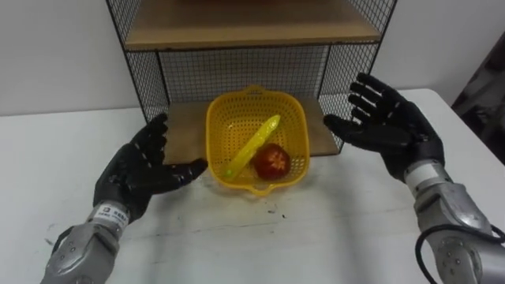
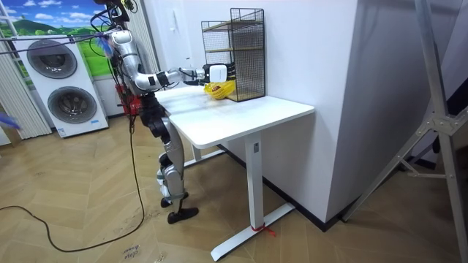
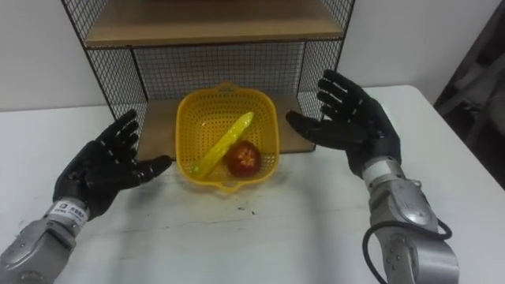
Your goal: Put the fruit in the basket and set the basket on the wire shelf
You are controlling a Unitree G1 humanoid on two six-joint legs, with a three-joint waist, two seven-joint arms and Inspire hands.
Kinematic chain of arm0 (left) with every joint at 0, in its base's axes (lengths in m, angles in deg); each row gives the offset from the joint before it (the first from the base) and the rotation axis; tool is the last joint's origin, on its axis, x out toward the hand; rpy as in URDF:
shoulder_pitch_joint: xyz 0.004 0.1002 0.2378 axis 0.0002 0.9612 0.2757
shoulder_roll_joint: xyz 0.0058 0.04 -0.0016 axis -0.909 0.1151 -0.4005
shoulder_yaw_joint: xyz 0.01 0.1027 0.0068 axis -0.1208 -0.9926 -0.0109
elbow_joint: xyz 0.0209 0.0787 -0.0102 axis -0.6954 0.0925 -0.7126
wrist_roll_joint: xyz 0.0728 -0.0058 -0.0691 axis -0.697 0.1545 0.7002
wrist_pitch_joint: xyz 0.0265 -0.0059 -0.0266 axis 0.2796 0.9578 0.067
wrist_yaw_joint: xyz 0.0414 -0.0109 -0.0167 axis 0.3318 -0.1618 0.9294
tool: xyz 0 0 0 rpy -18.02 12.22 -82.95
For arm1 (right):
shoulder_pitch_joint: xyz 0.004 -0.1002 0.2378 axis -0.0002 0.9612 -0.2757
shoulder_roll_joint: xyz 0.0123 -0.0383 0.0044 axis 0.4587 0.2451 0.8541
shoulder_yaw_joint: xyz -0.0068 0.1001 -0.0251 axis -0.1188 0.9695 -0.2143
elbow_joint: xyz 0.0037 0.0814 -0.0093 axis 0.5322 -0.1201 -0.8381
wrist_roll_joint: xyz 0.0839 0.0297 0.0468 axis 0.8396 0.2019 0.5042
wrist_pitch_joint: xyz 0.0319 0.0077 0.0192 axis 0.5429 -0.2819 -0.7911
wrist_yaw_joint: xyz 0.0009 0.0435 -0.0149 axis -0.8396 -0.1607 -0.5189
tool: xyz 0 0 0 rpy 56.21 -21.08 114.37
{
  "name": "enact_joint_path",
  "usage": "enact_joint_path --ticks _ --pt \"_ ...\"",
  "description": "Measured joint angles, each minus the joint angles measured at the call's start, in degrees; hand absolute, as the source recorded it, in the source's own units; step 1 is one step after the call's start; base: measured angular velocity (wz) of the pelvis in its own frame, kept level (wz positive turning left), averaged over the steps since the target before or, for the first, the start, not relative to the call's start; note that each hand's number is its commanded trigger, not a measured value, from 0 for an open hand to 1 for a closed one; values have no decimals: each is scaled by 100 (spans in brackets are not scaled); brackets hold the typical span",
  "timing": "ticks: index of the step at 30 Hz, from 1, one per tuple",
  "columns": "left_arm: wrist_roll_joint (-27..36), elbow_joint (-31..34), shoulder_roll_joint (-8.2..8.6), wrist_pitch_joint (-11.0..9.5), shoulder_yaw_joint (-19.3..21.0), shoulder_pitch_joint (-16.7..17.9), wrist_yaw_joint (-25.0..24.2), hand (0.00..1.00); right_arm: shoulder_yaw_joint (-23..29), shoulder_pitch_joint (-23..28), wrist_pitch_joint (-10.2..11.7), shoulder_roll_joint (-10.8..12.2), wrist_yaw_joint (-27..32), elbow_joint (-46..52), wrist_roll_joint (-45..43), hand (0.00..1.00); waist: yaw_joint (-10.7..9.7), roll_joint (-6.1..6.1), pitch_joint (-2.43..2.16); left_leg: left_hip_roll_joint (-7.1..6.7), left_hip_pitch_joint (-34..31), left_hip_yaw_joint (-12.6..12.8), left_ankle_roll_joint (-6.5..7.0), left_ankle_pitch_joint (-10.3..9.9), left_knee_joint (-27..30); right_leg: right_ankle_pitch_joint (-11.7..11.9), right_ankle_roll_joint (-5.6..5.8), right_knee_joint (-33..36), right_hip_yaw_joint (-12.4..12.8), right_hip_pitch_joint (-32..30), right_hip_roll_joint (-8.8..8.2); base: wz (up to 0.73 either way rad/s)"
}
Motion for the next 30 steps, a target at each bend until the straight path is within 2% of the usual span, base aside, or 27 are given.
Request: enact_joint_path --ticks 6,8,14,18,21,23,26,30 --pt "-5 648 -77 0 74 37 -44 0 290 71 46 -36 165 351 -222 0 7 39 -3 10 -57 8 -10 21 6 16 -19 16 -5 -52 6 0" --pt "-2 857 -181 -11 222 112 -121 0 449 229 161 -54 251 525 -218 0 20 37 -3 29 -40 19 -21 18 2 14 -30 12 -7 -52 6 0" --pt "-20 1313 -188 -54 773 618 -206 0 978 654 421 -96 659 889 -182 0 85 19 7 88 -46 93 -71 -1 -10 -5 -74 2 -4 -71 34 -5" --pt "-4 1452 -191 -93 1087 749 -161 0 1271 766 571 -115 900 890 -72 0 98 28 9 97 -41 92 -83 7 -17 10 -100 -2 4 -58 49 0" --pt "129 1535 -206 -349 1747 811 95 0 1623 873 612 -134 1175 948 -85 0 102 44 15 101 -58 88 -88 8 -22 9 -101 -3 -5 -70 50 1" --pt "158 1653 -209 -528 2292 898 309 0 2007 1007 714 -141 1389 989 -83 0 108 48 17 87 -100 36 -91 3 -19 -39 -82 10 -30 -85 32 10" --pt "151 1695 -208 -652 2856 1088 655 0 2421 1229 779 -147 1695 1082 107 0 116 77 -7 79 -147 -20 -93 5 -13 -48 -86 18 -73 -134 23 10" --pt "115 1700 -208 -681 3418 1273 1157 0 2927 1383 808 -156 2225 1105 70 0 228 125 -25 81 -158 -32 -103 13 -12 -32 -107 21 -118 -147 24 1"
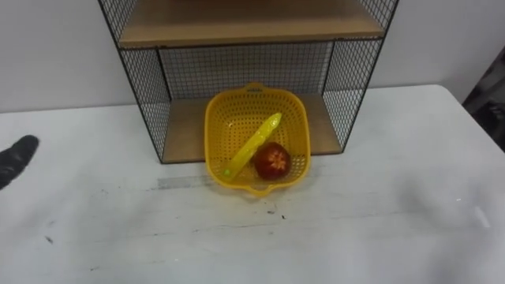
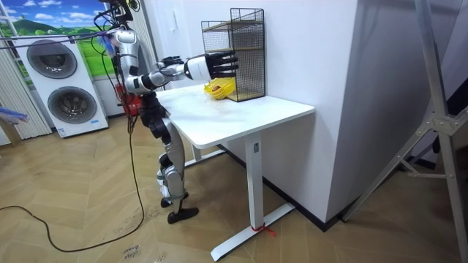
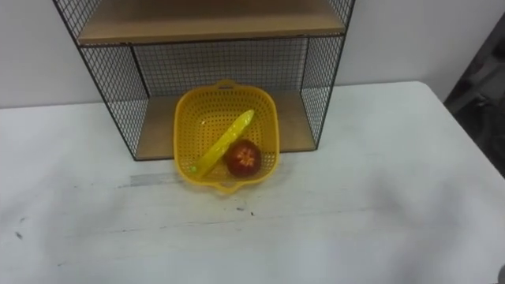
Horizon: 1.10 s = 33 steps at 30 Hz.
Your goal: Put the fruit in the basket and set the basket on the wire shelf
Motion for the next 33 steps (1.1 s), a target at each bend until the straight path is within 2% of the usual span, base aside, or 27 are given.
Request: enact_joint_path --ticks 2,4,6,7,8,9,11,12,14,16,17,18,20,21,23,26,30,33 --pt "94 1 0 -197 370 242 334 0 271 202 134 -95 448 -1 42 0 12 5 3 -1 -7 -24 -2 -1 -3 -19 15 -4 -31 7 -6 6" --pt "317 1 1 -260 649 460 668 0 492 281 212 -109 839 -4 55 0 19 -9 13 -7 -33 -51 -6 -4 -7 -52 27 2 -34 6 -12 6" --pt "713 -47 6 -354 924 636 938 0 782 377 277 -114 1239 -25 211 0 25 -4 5 -13 -38 -83 -29 -18 -8 -73 31 12 -31 6 -16 10" --pt "965 -156 3 -440 1132 688 1112 0 989 391 369 -133 1498 -161 374 0 33 6 15 -23 -45 -129 -33 -16 -4 -84 32 12 -40 13 -16 13" --pt "1183 -409 -3 -622 1301 742 1309 0 1149 389 490 -243 1771 -442 529 0 22 33 11 -27 -65 -159 -30 -11 11 -87 35 -1 -51 17 -15 13" --pt "1291 -563 -9 -703 1364 753 1399 0 1195 392 551 -320 1882 -635 579 0 12 38 2 -28 -82 -176 -26 -9 25 -87 35 -7 -63 16 -15 14" --pt "1740 -1414 -55 -857 1611 786 1721 0 1414 450 615 -540 2239 -1390 893 0 26 48 -4 -34 -138 -218 -44 -20 46 -97 32 -5 -74 -15 -15 10" --pt "1884 -1684 -69 -860 1664 795 1792 0 1452 488 641 -576 2310 -1589 975 0 26 51 -7 -35 -154 -232 -48 -23 52 -99 30 -7 -80 -21 -15 10" --pt "2459 -2724 -139 -888 1726 776 2136 0 1661 496 695 -671 2555 -2531 1477 0 37 59 -27 -44 -287 -288 -56 -37 108 -103 15 15 -106 -117 -16 10" --pt "2960 -3457 -149 -891 1723 763 2348 0 1688 500 699 -674 2739 -3063 1869 0 31 69 -26 -45 -342 -291 -57 -38 112 -98 6 13 -115 -168 -15 2" --pt "3265 -3976 -192 -896 1724 706 2438 0 1753 497 721 -679 2788 -3476 2161 0 39 75 -24 -46 -361 -296 -58 -38 112 -95 1 8 -123 -185 -15 0" --pt "3387 -4234 -219 -904 1717 670 2473 0 1773 487 741 -685 2804 -3696 2308 0 49 77 -24 -46 -373 -303 -58 -38 113 -94 0 2 -129 -189 -15 8" --pt "3670 -5262 -305 -945 1706 577 2467 0 1783 509 863 -689 2751 -4686 2807 0 46 76 -22 -51 -420 -355 -56 -41 134 -89 -8 -16 -187 -191 -25 12" --pt "3700 -5537 -322 -973 1706 557 2457 0 1784 518 894 -689 2731 -4937 2953 0 50 78 -21 -53 -417 -360 -57 -41 132 -89 -9 -9 -187 -191 -26 8" --pt "3872 -6572 -370 -1085 1777 532 2338 0 1790 552 976 -688 2536 -5958 3488 0 83 82 -25 -52 -409 -366 -60 -44 127 -103 -8 -4 -190 -184 -30 0" --pt "3875 -7513 -361 -1132 1940 534 2286 0 1781 625 1115 -652 2240 -7111 3686 0 111 69 -33 -43 -410 -367 -71 -87 197 -139 11 29 -181 -174 -28 0" --pt "3739 -8053 -335 -1199 1916 410 2251 0 1699 577 1232 -541 1996 -7889 3613 0 137 39 -44 -36 -399 -363 -70 -116 266 -175 33 86 -186 -150 -29 0" --pt "3209 -8391 -278 -1222 1659 232 2104 0 1192 501 1241 -430 1806 -8228 3270 0 138 16 -38 -35 -274 -363 -73 -122 251 -175 35 70 -188 -23 -27 0"
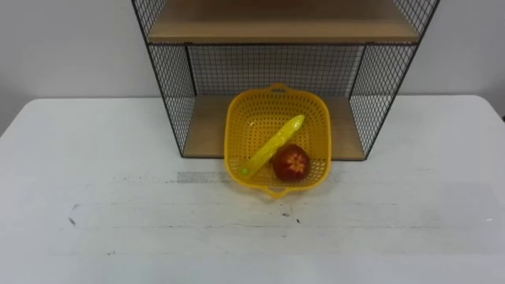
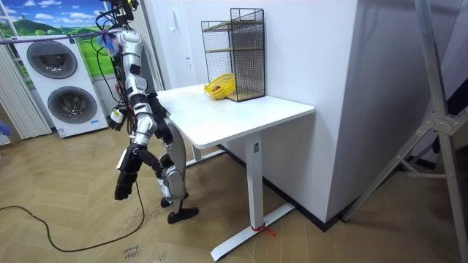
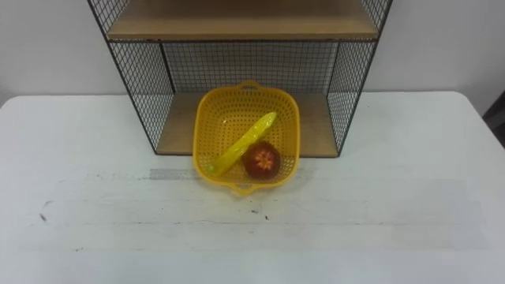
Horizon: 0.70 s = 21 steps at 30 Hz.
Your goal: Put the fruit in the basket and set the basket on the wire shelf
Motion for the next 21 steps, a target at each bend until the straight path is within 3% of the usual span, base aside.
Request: enact_joint_path --ticks 3,5,6,8,11,14,16,21 --pt "-1017 -122 240 -8 -707 -165 -269 0 -710 -202 -17 211 -287 -346 -582 0 -9 -16 2 14 73 58 -4 -8 -6 16 -9 -7 44 51 9 -9" --pt "-2060 -167 424 21 -1425 -239 -517 0 -1388 -351 -166 418 -572 -511 -1402 0 -5 -20 5 19 144 100 -6 -6 -32 47 -50 -9 76 113 14 -7" --pt "-2419 -181 465 47 -1578 -278 -579 0 -1528 -388 -191 470 -674 -579 -1661 0 -10 -23 7 18 161 98 -5 -6 -37 50 -46 -24 76 121 15 -4" --pt "-3601 -210 596 195 -2090 -423 -881 0 -2023 -449 -404 608 -1036 -719 -2470 0 10 -30 12 18 236 93 -12 4 -81 75 -38 -85 79 201 23 0" --pt "-4750 -206 648 420 -2963 -623 -1045 0 -2894 -663 -643 643 -1404 -891 -3178 0 2 -77 9 26 295 134 -19 14 -113 78 -37 -82 102 216 33 -10" --pt "-5349 -208 647 521 -3716 -824 -1054 0 -3562 -806 -696 730 -1676 -910 -3819 0 -63 -152 48 34 333 166 -25 22 -140 86 -49 -91 104 231 42 -7" --pt "-5599 -215 648 546 -3994 -953 -1113 0 -3826 -913 -748 771 -1838 -921 -3975 0 -71 -181 92 36 361 188 -23 29 -162 109 -73 -98 122 242 48 -8" --pt "-6451 -200 614 608 -4522 -1035 -1249 0 -4431 -1017 -806 837 -2221 -882 -4459 0 -113 -179 111 50 371 223 -19 33 -175 155 -23 -215 161 285 87 -4"
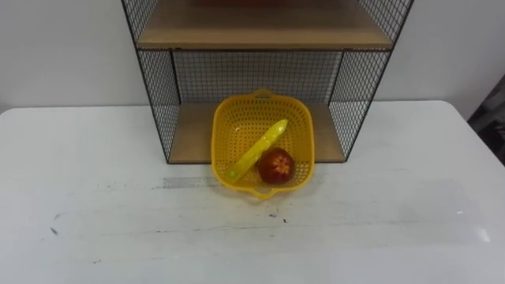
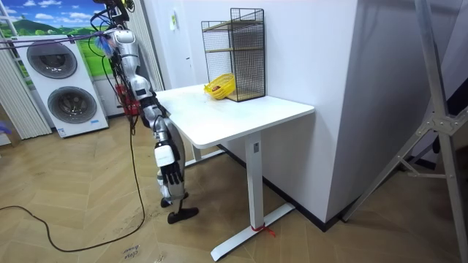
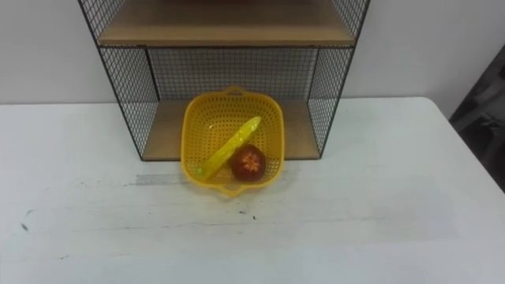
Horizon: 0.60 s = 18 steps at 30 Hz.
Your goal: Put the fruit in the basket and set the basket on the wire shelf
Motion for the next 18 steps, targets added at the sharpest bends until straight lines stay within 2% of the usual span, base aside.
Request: enact_joint_path --ticks 2,7,13,18 --pt "-215 -14 21 65 -312 9 -18 0 -264 -5 1 64 -215 -6 -211 0 6 7 0 2 3 2 1 1 1 2 1 3 86 1 23 0" --pt "-567 -22 40 193 -606 40 -129 0 -432 -59 11 125 -571 2 -206 0 14 41 4 13 -4 16 1 0 2 24 2 -38 114 -2 30 -2" --pt "-1008 -96 56 419 -617 88 -403 0 -496 -93 9 128 -1015 -18 -189 0 10 89 8 15 -10 10 2 1 0 37 10 -70 117 6 34 0" --pt "-1067 -116 137 571 -614 170 -446 0 -486 -96 7 115 -1185 -70 -221 0 -12 91 7 16 -4 13 2 1 1 43 2 -72 119 15 34 0"
